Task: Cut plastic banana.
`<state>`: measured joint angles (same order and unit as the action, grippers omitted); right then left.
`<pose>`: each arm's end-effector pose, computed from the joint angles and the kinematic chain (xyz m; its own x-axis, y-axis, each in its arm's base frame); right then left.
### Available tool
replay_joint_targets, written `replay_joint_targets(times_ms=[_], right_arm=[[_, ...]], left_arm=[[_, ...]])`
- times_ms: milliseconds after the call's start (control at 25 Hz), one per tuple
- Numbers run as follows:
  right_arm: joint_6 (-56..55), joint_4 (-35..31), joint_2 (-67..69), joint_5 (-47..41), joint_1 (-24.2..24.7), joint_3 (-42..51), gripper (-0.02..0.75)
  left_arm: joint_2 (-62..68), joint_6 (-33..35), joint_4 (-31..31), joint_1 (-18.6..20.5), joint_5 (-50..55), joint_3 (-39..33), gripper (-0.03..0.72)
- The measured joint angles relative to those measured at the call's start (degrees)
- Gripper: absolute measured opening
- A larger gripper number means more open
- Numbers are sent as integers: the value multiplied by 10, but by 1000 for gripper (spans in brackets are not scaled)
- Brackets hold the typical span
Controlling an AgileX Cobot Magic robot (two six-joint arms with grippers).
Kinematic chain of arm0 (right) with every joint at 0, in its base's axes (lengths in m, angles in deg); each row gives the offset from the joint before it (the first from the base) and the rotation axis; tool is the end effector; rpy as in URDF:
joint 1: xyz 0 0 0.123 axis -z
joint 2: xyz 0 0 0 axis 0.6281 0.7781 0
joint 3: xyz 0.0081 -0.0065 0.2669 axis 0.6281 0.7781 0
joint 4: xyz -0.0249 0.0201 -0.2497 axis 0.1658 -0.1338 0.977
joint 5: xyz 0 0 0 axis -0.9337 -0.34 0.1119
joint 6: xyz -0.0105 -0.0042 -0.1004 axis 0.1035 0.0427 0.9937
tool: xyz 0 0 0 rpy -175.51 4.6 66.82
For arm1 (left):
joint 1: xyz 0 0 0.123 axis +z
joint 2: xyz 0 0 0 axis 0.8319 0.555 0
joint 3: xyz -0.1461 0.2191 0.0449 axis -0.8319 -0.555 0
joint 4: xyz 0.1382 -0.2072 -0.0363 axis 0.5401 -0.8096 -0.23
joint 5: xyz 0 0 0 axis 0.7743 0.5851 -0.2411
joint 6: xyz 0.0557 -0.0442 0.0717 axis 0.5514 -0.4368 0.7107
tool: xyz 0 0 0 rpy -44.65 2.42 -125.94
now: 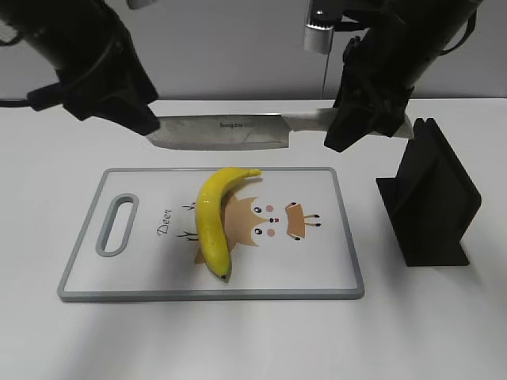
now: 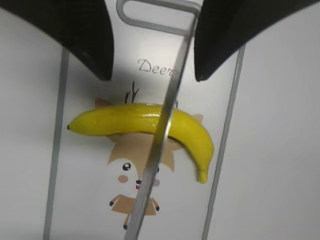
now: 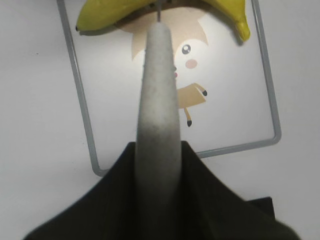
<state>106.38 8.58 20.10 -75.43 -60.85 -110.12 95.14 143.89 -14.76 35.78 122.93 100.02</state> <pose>0.3349 0.1735 0.2469 -0.1985 -0.8813 -0.4289 -0.9758 0.2186 0.0024 0.3170 -0.1650 0.2822 0.0250 0.8480 -0.5295 0.9840 0.0726 0.1626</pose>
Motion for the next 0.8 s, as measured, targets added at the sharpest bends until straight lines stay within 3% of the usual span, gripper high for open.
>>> replay_joint_targets(times_ms=[280, 360, 560, 640, 800], right_arm=[[56, -26, 0, -4, -5, -5, 176], [61, -26, 0, -4, -5, -5, 176], [67, -42, 1, 5, -5, -6, 176], [76, -47, 4, 10, -5, -6, 176], [83, -57, 23, 17, -5, -6, 176]], left_arm=[[41, 28, 14, -37, -31, 4, 476], [46, 29, 17, -39, -35, 5, 395], [46, 31, 41, -41, -29, 5, 43], [46, 30, 51, -41, -22, 5, -5], [47, -3, 77, -42, -19, 5, -10]])
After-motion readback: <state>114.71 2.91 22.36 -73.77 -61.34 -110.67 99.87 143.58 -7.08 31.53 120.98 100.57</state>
